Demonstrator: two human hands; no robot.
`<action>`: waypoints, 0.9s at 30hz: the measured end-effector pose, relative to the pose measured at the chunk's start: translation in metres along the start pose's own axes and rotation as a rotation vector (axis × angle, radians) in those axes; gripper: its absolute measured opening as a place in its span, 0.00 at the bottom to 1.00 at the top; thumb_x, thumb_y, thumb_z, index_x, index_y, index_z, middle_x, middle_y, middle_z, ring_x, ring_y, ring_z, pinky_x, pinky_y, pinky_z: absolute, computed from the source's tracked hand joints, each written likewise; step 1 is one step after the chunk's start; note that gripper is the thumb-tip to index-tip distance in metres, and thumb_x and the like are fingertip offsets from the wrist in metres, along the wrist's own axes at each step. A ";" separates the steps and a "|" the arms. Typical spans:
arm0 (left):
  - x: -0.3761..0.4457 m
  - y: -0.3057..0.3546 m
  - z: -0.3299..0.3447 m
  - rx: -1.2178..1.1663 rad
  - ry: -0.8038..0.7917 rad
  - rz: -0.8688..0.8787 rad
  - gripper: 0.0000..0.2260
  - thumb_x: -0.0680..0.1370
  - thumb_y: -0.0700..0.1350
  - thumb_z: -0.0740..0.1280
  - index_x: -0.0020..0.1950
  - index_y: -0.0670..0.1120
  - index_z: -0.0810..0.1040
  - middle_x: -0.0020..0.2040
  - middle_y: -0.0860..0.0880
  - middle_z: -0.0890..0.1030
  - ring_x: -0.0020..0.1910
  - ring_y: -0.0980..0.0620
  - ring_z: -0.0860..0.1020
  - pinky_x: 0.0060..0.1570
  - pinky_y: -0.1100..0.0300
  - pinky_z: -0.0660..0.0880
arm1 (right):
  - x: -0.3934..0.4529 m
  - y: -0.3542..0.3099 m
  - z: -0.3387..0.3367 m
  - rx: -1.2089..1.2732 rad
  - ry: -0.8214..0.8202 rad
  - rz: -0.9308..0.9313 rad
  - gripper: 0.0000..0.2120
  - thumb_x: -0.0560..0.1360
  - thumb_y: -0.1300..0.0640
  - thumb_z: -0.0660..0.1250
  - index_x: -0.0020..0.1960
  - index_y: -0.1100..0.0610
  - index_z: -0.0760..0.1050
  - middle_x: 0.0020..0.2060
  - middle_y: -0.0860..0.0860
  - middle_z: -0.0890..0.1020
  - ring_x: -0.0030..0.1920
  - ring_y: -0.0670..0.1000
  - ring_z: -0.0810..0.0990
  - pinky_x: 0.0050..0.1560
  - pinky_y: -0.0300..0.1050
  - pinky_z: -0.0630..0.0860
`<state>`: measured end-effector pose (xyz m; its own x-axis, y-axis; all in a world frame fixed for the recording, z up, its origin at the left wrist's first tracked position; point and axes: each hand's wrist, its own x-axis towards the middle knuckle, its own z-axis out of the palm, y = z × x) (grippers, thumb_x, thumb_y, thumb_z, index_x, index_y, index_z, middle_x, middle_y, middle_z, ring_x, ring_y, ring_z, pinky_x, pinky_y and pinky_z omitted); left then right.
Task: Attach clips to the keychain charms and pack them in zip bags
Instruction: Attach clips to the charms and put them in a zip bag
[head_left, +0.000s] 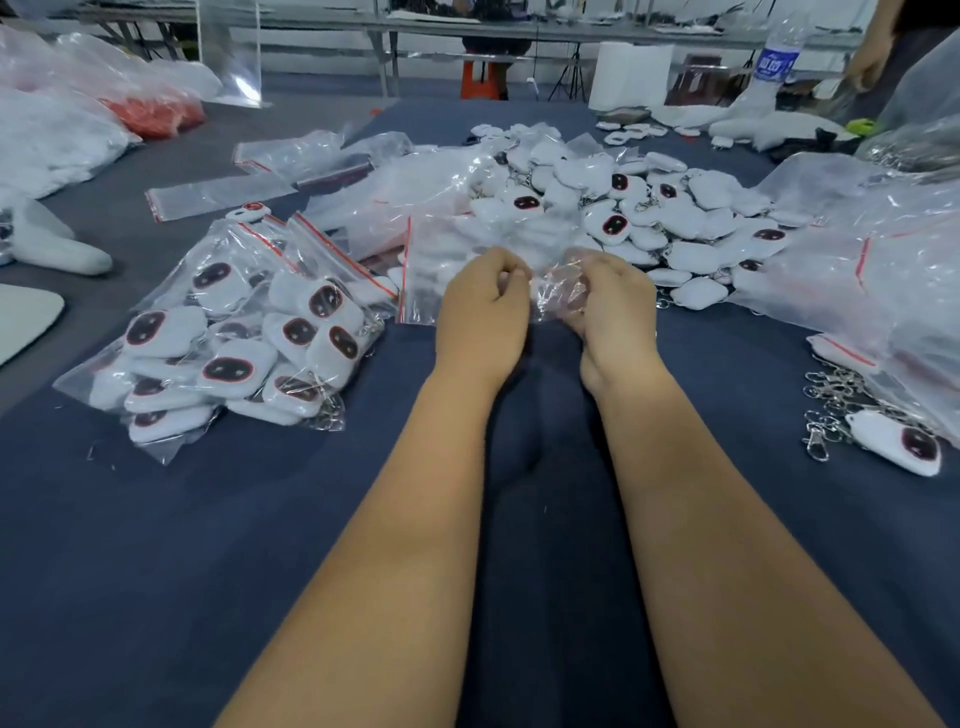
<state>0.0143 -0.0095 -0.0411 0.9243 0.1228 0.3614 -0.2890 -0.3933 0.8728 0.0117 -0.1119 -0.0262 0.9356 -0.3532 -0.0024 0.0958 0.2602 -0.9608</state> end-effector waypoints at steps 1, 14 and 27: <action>0.001 -0.001 -0.004 0.056 0.041 -0.010 0.08 0.77 0.39 0.61 0.44 0.49 0.78 0.44 0.53 0.79 0.43 0.58 0.75 0.44 0.62 0.69 | 0.001 0.000 -0.001 0.007 0.009 0.001 0.13 0.78 0.67 0.57 0.46 0.58 0.79 0.37 0.53 0.81 0.39 0.51 0.78 0.51 0.50 0.79; 0.005 -0.009 -0.027 0.052 0.349 -0.177 0.21 0.74 0.33 0.61 0.66 0.45 0.70 0.51 0.49 0.78 0.48 0.48 0.77 0.45 0.58 0.72 | -0.002 0.001 0.000 -0.209 0.194 -0.161 0.15 0.78 0.66 0.55 0.60 0.56 0.72 0.43 0.50 0.78 0.37 0.46 0.75 0.36 0.34 0.72; -0.002 0.008 -0.009 -0.161 0.146 -0.048 0.06 0.75 0.42 0.67 0.38 0.47 0.78 0.37 0.47 0.81 0.38 0.48 0.79 0.39 0.52 0.77 | -0.022 0.010 0.021 -0.312 -0.121 -0.299 0.06 0.75 0.53 0.70 0.43 0.51 0.74 0.34 0.45 0.78 0.33 0.41 0.76 0.39 0.37 0.73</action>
<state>0.0084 -0.0049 -0.0321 0.8953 0.2730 0.3520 -0.2928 -0.2349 0.9269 -0.0003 -0.0827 -0.0300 0.9173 -0.2592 0.3024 0.2781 -0.1268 -0.9522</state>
